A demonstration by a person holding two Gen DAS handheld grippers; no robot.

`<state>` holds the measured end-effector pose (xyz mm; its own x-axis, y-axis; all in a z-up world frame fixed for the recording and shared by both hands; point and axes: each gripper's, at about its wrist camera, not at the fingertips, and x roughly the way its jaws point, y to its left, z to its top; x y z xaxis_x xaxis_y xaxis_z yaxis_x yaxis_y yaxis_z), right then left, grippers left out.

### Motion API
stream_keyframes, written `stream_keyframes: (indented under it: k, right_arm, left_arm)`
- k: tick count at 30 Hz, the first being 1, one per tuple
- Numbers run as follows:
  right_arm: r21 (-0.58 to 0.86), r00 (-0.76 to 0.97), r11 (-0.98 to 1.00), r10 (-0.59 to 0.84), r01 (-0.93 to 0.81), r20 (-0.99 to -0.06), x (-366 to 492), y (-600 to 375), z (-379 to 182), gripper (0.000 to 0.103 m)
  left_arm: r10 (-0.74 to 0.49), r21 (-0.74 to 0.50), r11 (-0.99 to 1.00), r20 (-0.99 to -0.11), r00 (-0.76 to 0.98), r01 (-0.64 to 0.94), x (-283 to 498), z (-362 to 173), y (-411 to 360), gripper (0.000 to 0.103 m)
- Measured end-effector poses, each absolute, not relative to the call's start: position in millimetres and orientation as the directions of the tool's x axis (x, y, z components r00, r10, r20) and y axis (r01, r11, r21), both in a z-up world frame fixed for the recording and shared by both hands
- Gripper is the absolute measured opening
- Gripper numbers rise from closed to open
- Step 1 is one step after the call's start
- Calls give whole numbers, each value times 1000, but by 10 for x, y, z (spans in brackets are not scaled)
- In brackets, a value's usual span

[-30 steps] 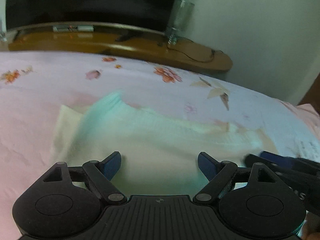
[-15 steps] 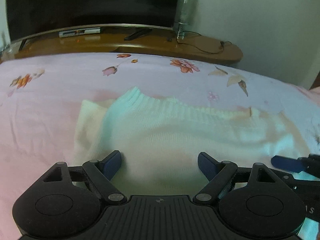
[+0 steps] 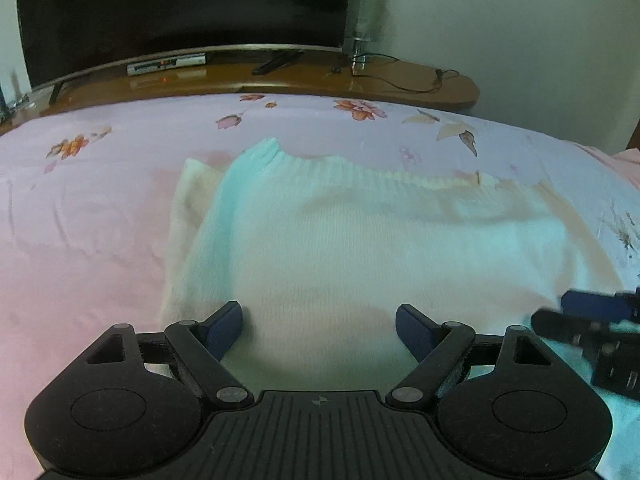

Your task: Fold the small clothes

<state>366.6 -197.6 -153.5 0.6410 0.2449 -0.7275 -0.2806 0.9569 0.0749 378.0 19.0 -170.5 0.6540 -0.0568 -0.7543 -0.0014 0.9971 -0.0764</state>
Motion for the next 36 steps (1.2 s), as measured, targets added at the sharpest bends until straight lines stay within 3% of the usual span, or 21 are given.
stream_keyframes:
  k: [9,16,20,24,31,33,36]
  right_arm:
    - [23,599,956,201,-292,-775,3194,-1967,-1686,42]
    - [19,581,960,184,-278,-792,2949,-2060,-1648,42]
    - [65,598,968,203,-244,-775,2923,-2128,-1516,43]
    - [80,641,977,191,-198,-744,3073,-2195,-1402,50]
    - [123,641,975,216,-188,-736,3187,-2185,-1440,51]
    - [133,631,971,231,-199,-741,3178,-2122,-1475,50]
    - [156,620,964,259,-216,-741,3184,-2015,-1507,50]
  left_arm:
    - [-49,-44,999,-778,626,24,3419,-1777,204,84]
    - [-79,-86,996,-795,602,18,3178,-1703,367,84]
    - [-124,-188,981,-798,589,-47,3019,-1660,576,84]
    - [-225,-361,924,-781,583,-128,2824,-1716,797,84]
    - [-340,-553,803,-731,591,-222,2686,-1956,985,84]
    - [-383,-614,753,-701,602,-237,2651,-1998,1036,99]
    - [-414,-694,662,-654,634,-284,2495,-2057,1106,100]
